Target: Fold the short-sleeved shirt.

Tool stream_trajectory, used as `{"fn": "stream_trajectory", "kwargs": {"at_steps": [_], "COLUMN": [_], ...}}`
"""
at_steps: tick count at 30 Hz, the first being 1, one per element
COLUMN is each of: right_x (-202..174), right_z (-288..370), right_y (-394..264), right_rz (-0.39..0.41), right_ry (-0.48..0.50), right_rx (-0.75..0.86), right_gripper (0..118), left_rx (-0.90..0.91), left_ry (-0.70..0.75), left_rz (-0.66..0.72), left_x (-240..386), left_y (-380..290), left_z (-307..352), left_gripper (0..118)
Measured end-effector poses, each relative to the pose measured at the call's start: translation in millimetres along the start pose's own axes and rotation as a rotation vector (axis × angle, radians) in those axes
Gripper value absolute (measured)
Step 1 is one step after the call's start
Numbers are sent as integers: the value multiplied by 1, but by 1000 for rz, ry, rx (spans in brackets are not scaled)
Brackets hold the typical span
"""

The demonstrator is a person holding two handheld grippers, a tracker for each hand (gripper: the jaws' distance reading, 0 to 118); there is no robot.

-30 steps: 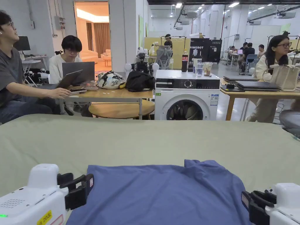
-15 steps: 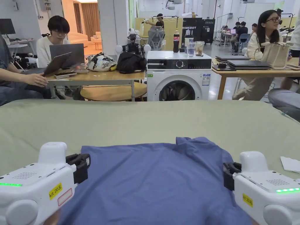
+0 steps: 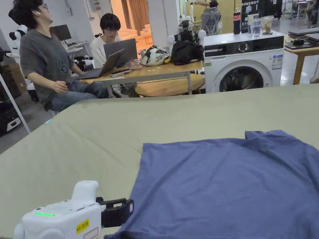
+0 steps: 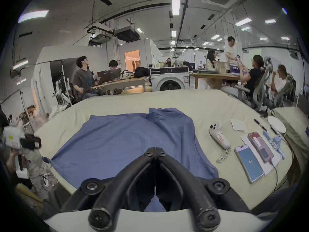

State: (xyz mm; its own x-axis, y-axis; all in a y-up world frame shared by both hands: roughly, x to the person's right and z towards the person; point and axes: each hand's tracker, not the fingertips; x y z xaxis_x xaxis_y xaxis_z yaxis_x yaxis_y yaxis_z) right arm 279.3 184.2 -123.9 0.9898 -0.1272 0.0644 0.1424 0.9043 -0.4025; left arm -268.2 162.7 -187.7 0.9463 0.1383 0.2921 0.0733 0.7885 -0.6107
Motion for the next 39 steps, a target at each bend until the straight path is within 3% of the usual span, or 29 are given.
{"fn": "stream_trajectory", "kwargs": {"at_steps": [2,8,10,12,14,16,17,19,20,24,26,27,28,29,30,32,35,39], "right_x": [4,14,21,28,37,45,52,64,70,89,99,101,101,97,95,92,87,90], "right_z": [-2,8,12,19,26,33,35,37,36,22,8,3,0,5,6,8,6,-34], "right_y": [-3,-8,-10,-14,-21,-29,-34,-44,-53,-77,-86,-88,-89,-87,-84,-72,-43,5], "right_rz": [-28,-15,-12,-9,-6,1,-2,-17,-25,-30,-44,-70,-94,-70,-46,-52,-24,-44], "right_ry": [11,-3,-18,-40,-50,-69,-71,-69,-68,-144,-139,-143,-105,-124,-120,-58,-83,-58], "right_rx": [-20,-46,-62,-84,-121,-151,-206,-284,-320,-424,-461,-495,-516,-485,-477,-441,-344,-259], "right_gripper": [0,0,0,0,0,0,13,67,69,68,44,40,23,5,1,1,1,1], "left_rx": [-72,-196,-236,-221,-231,-253,-256,-262,-271,-284,-282,-281,-281,-282,-279,-257,-103,4], "left_ry": [-4,-9,-13,27,14,34,53,70,74,64,57,57,57,59,60,47,-4,-3], "left_rz": [28,60,26,-55,-41,-83,-129,-156,-156,-120,-108,-105,-100,-95,-92,-88,-44,-9], "left_x": [-7,-9,-2,7,12,22,27,32,32,34,28,28,28,27,26,25,29,20], "left_y": [-18,-46,-50,-46,-41,-43,-44,-45,-44,-40,-43,-43,-43,-43,-44,-43,-20,37], "left_z": [-12,-55,-64,-62,-60,-64,-66,-68,-70,-67,-69,-69,-69,-70,-70,-64,-41,-44], "left_gripper": [67,60,35,26,6,5,5,5,5,5,5,5,5,5,5,5,5,5]}}
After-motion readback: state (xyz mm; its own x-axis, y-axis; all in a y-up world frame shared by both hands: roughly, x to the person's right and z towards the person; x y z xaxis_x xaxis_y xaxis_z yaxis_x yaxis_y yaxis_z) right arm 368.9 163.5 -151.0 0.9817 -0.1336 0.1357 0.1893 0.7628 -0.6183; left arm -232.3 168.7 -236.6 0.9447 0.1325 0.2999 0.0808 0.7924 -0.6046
